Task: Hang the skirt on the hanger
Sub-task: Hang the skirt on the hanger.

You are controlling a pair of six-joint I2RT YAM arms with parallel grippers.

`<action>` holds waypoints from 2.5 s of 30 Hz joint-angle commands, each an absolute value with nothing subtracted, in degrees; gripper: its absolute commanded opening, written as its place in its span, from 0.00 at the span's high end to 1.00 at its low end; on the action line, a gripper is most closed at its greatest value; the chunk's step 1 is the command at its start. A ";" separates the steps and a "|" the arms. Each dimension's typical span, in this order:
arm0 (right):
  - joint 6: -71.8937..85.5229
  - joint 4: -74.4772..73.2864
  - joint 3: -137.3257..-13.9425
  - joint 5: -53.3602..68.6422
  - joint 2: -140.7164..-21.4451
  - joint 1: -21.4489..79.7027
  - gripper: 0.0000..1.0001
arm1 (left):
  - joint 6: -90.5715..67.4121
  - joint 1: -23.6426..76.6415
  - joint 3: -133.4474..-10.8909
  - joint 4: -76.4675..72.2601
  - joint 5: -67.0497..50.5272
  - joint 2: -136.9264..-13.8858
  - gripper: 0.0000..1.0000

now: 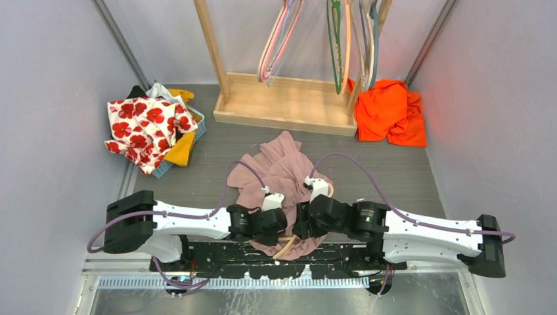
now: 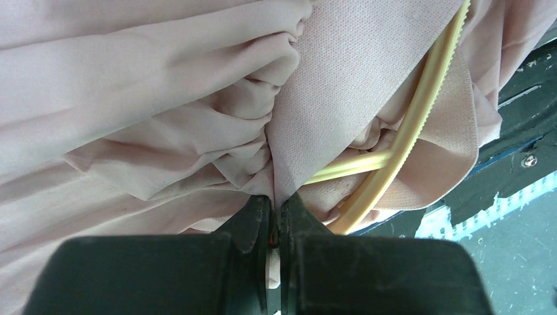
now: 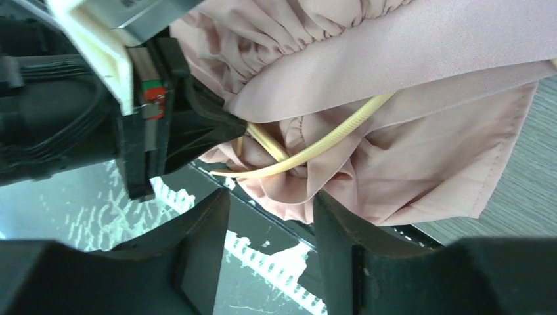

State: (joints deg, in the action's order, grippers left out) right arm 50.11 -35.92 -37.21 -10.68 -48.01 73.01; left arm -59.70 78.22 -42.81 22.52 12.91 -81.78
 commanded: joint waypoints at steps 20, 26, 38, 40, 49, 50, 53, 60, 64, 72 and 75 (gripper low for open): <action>53.64 -25.99 -34.92 -13.26 -64.02 72.58 0.57 | -60.65 77.89 -39.51 16.25 13.46 -77.28 1.00; 51.38 -25.82 -37.71 -12.24 -69.37 70.72 0.57 | -60.81 77.87 -38.76 14.42 11.99 -77.00 1.00; 47.66 -29.24 -40.66 -14.64 -67.00 64.08 0.98 | -60.25 78.37 -37.35 13.54 10.93 -74.10 1.00; 46.85 -28.91 -41.05 -14.00 -66.18 61.94 0.99 | -59.93 78.46 -37.35 12.86 10.39 -74.74 1.00; 47.82 -22.88 -41.54 -15.39 -68.42 59.03 0.99 | -58.47 78.81 -38.83 6.57 7.29 -78.80 1.00; 48.07 -22.00 -41.59 -15.28 -68.84 58.64 0.99 | -58.27 79.02 -39.18 6.17 6.94 -79.34 1.00; 48.64 -20.04 -42.25 -14.41 -70.34 57.31 0.99 | -58.05 79.49 -40.01 4.56 5.86 -81.25 1.00; 49.59 -17.27 -43.74 -13.45 -73.36 55.08 0.99 | -58.12 80.69 -41.48 -0.20 3.15 -84.60 1.00; 49.95 -16.67 -44.11 -14.05 -73.91 53.98 0.99 | -58.17 81.18 -42.12 -2.11 2.14 -85.64 1.00; 50.32 -14.54 -43.63 -10.61 -73.65 50.01 0.99 | -58.21 81.73 -42.15 -2.00 1.98 -86.02 1.00; 49.85 -14.60 -43.58 -8.88 -73.11 48.21 0.99 | -58.70 82.14 -41.45 -2.32 2.01 -86.13 1.00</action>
